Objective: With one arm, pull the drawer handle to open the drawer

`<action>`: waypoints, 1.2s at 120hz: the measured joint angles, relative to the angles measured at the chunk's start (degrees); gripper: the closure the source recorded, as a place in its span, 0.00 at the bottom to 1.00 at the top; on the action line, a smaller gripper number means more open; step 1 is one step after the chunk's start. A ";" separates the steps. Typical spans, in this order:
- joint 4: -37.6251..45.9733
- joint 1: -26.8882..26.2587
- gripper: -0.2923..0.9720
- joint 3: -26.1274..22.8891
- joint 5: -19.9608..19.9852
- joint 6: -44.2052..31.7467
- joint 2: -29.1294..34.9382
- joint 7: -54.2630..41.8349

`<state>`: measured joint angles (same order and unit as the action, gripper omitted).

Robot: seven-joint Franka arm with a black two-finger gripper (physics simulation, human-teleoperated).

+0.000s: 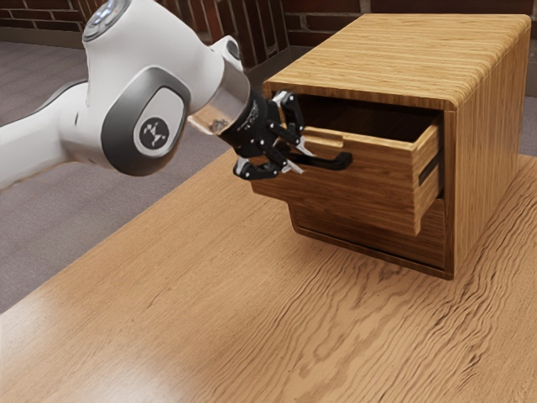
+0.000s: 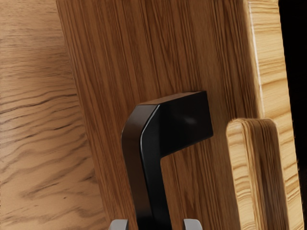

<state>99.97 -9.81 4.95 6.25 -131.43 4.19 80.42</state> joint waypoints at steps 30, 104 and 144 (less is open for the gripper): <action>2.17 0.34 0.74 -0.05 0.00 0.01 2.16 0.01; 7.56 -1.04 0.74 -0.14 0.04 0.33 7.15 0.18; 13.14 -1.08 0.75 -0.03 0.04 0.34 13.05 0.31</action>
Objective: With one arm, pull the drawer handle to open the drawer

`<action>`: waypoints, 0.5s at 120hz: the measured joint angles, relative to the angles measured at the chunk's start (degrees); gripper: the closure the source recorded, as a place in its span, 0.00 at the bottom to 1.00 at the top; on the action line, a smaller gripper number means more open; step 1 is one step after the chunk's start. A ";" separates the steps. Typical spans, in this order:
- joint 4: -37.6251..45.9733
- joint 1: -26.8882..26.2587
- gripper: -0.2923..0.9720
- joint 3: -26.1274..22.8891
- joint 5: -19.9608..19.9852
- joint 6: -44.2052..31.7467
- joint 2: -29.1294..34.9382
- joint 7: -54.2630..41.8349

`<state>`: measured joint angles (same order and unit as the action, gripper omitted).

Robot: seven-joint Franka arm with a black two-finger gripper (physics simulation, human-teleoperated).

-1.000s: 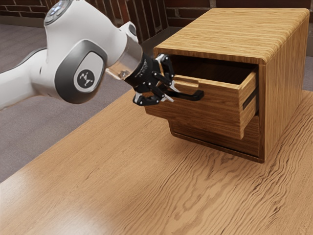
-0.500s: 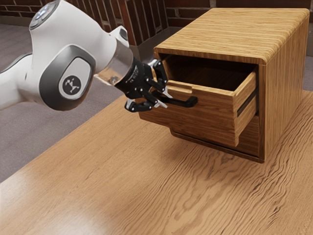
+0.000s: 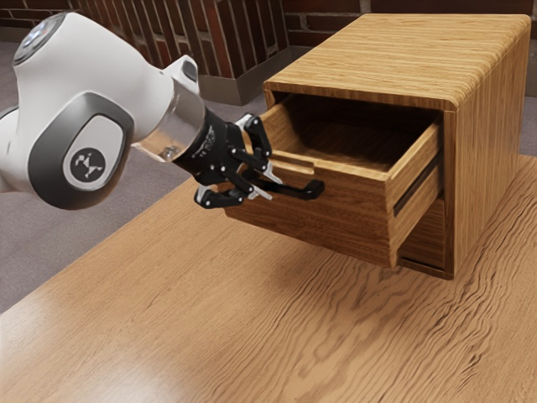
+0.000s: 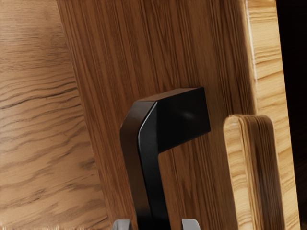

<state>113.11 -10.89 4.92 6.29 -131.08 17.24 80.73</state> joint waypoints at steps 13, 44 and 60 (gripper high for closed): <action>1.64 -0.02 0.75 0.00 -0.02 0.02 1.92 0.03; 6.14 0.79 0.67 -0.12 -0.46 2.62 12.67 0.22; -1.64 2.53 0.51 2.26 -3.54 10.96 16.82 1.00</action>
<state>111.47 -8.36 7.18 2.74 -120.12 34.06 81.73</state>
